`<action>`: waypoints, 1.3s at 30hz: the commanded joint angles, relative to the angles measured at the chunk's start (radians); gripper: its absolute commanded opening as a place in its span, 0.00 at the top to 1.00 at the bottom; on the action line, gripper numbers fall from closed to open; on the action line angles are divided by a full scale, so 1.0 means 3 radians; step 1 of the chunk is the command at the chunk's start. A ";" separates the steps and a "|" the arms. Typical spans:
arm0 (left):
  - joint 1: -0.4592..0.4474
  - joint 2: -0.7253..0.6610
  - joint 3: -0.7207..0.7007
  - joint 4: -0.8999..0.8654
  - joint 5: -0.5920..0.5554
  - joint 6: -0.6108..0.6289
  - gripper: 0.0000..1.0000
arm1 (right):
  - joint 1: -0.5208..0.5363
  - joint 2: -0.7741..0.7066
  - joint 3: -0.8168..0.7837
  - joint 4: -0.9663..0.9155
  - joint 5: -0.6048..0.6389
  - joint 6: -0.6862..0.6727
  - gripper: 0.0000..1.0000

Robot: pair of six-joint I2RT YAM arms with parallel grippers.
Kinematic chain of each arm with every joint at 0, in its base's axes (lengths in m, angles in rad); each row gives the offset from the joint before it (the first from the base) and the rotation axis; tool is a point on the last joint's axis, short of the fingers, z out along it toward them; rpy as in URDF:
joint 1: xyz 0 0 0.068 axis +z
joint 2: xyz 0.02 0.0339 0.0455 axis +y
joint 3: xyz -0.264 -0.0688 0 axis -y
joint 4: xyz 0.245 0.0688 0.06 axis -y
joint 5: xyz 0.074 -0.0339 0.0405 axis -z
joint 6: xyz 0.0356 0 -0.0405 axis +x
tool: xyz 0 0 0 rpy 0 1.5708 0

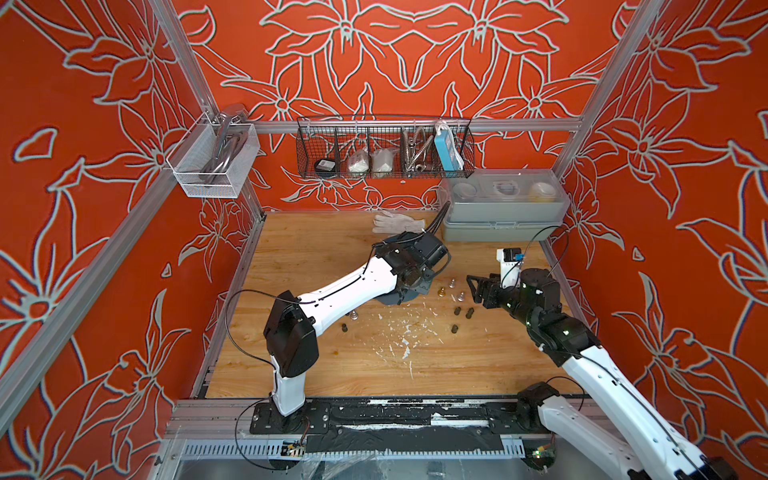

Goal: Put the chess pieces into the storage box
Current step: Place the storage box at the center of the board.

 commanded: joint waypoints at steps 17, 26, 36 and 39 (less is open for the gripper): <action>-0.0120 0.0090 -0.0205 0.0130 0.0068 -0.0371 0.80 | 0.0011 0.0045 -0.0093 -0.0038 0.0012 0.0041 0.21; -0.0115 -0.0330 -0.0427 0.0416 0.0081 -0.0415 0.56 | 0.0009 0.0205 0.0030 -0.0148 -0.0088 0.0056 0.19; 0.0393 -0.2173 -0.2028 0.1473 0.0281 -0.0181 0.40 | 0.0082 0.1042 0.0691 -0.0641 -0.0327 -0.0045 0.24; 0.0894 -0.2810 -0.2524 0.1338 0.0462 -0.0252 0.38 | 0.0234 0.1409 0.1006 -0.0837 -0.0128 -0.0089 0.26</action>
